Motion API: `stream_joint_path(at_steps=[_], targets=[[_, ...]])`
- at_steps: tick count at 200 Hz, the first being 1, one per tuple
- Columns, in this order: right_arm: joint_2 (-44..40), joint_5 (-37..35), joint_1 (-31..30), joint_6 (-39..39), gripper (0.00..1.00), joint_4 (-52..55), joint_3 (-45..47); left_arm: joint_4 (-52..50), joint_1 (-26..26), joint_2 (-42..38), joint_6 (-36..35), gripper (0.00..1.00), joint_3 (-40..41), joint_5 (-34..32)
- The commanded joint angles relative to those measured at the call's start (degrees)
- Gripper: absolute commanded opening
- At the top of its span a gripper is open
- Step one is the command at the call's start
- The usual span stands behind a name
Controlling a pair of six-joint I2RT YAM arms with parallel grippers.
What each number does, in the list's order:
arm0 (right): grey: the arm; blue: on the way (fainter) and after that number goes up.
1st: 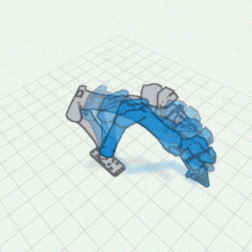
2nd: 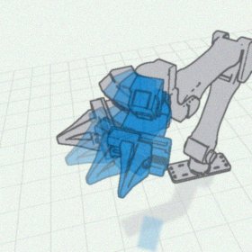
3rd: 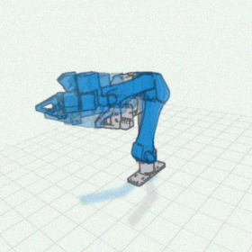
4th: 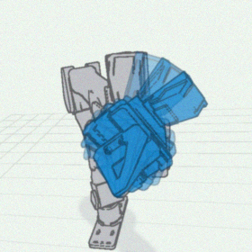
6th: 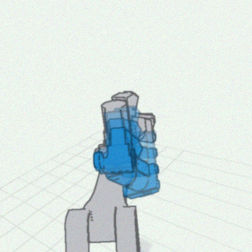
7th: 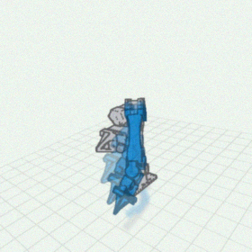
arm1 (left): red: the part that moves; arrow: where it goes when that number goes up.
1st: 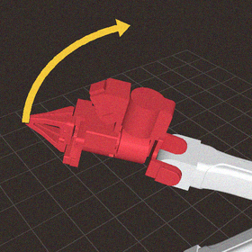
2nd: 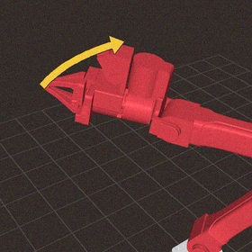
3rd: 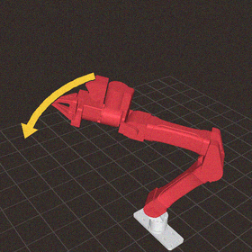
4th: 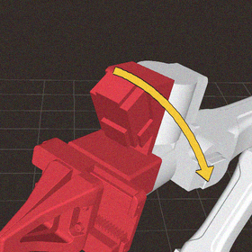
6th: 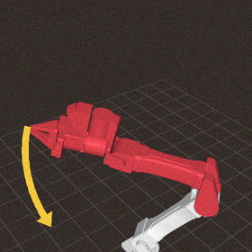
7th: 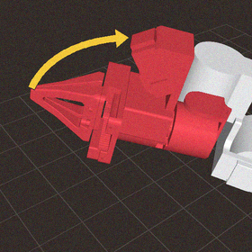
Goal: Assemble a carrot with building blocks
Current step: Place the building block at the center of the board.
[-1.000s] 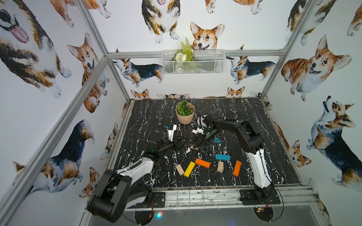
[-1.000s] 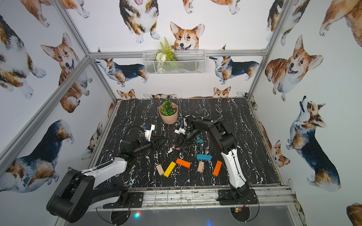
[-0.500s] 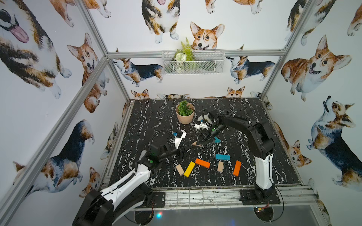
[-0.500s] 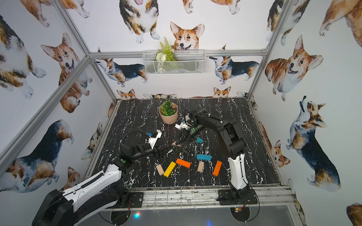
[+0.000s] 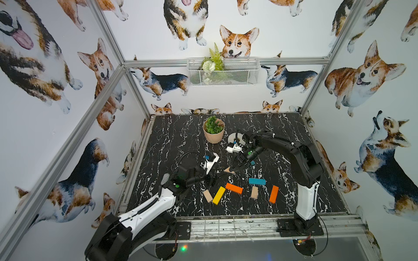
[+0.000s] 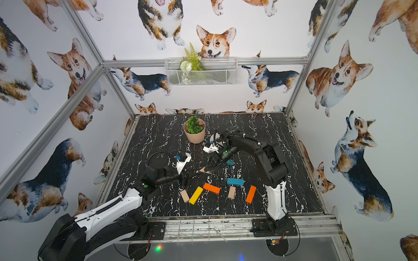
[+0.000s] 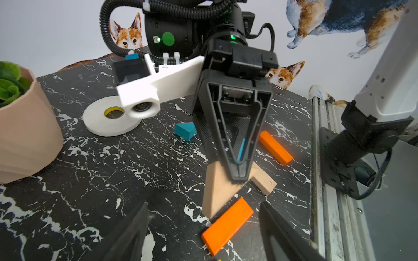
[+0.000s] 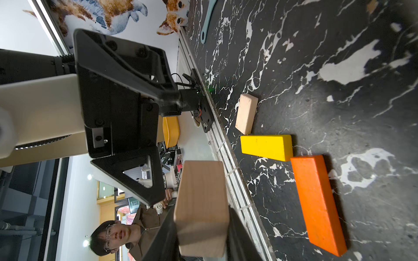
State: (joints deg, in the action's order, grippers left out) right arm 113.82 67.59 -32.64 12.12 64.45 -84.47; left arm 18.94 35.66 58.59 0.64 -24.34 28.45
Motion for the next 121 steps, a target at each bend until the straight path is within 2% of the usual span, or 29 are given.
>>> stream_joint_path(at_steps=[1,25,121], targets=[[0.82,1.93,-0.87,3.50,0.00,2.58,-1.00,0.21,1.22,1.38,-2.85,0.80,-1.19,2.87],[1.22,2.55,-1.02,3.83,0.00,3.03,-1.73,-0.66,2.81,1.88,-4.24,0.80,-1.80,3.11],[2.10,6.75,-2.89,10.93,0.00,9.70,-3.38,-0.75,3.89,2.43,-5.16,0.78,-2.08,3.76]])
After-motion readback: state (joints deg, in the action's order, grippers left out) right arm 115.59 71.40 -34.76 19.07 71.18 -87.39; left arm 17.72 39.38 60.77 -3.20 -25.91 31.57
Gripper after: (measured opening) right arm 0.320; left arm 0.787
